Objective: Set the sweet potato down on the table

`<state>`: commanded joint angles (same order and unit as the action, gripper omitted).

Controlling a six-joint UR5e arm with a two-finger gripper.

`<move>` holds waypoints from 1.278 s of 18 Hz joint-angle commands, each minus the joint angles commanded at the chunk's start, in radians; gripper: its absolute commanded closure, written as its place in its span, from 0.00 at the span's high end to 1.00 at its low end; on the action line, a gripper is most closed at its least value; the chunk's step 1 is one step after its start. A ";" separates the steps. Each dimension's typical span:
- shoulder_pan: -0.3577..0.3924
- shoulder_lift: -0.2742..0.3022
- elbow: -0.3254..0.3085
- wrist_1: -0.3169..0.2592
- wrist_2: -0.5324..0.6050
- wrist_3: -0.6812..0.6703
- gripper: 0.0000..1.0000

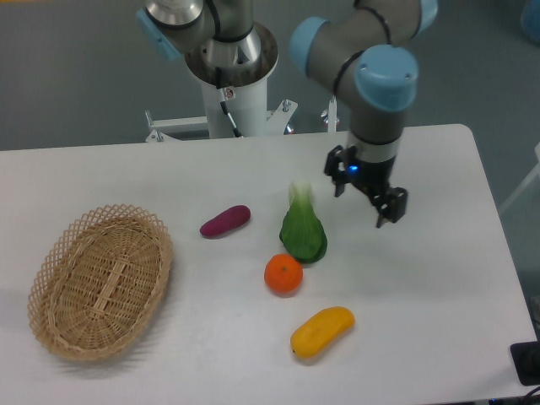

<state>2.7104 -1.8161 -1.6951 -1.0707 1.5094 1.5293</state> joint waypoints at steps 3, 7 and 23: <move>0.025 -0.031 0.037 -0.002 -0.003 0.031 1.00; 0.028 -0.040 0.038 0.000 -0.005 0.031 1.00; 0.022 -0.052 0.041 0.002 -0.008 0.031 1.00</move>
<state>2.7320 -1.8684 -1.6536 -1.0692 1.5018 1.5601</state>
